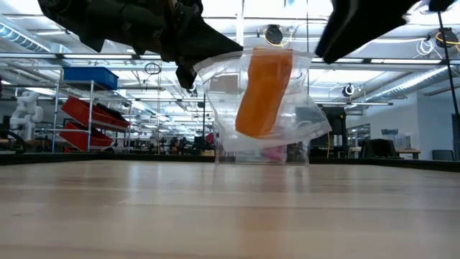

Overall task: Roll bandage
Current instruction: Put the orange bandage into the zip bag

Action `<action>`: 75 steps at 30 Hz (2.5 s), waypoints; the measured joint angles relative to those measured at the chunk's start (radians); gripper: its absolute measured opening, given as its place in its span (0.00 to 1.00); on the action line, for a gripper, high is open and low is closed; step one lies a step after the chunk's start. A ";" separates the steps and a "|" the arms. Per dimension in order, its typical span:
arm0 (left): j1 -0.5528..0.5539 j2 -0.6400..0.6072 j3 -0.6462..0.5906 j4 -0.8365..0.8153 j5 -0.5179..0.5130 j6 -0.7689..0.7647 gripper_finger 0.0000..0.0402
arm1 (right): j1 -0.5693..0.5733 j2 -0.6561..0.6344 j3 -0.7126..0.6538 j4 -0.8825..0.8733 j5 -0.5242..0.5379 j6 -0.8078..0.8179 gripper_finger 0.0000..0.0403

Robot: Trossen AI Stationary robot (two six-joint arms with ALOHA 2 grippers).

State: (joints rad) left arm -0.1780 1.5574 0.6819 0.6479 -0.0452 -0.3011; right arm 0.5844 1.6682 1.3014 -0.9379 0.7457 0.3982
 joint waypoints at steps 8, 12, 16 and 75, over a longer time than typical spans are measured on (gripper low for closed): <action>0.000 0.000 0.000 -0.002 0.002 0.001 0.00 | -0.101 0.000 0.000 0.136 -0.102 -0.054 0.56; 0.000 0.000 0.000 -0.003 0.014 0.001 0.00 | -0.132 0.006 0.000 0.144 -0.121 -0.083 0.49; 0.000 0.000 0.000 -0.003 0.022 -0.001 0.00 | -0.148 0.006 0.000 0.142 -0.130 -0.062 0.32; 0.016 -0.216 0.000 -0.415 -0.193 0.285 0.33 | -0.147 -0.113 0.002 0.149 0.065 0.277 0.00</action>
State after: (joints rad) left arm -0.1616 1.3411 0.6815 0.2331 -0.2379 -0.0157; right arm 0.4376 1.5550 1.3029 -0.7889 0.8103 0.6751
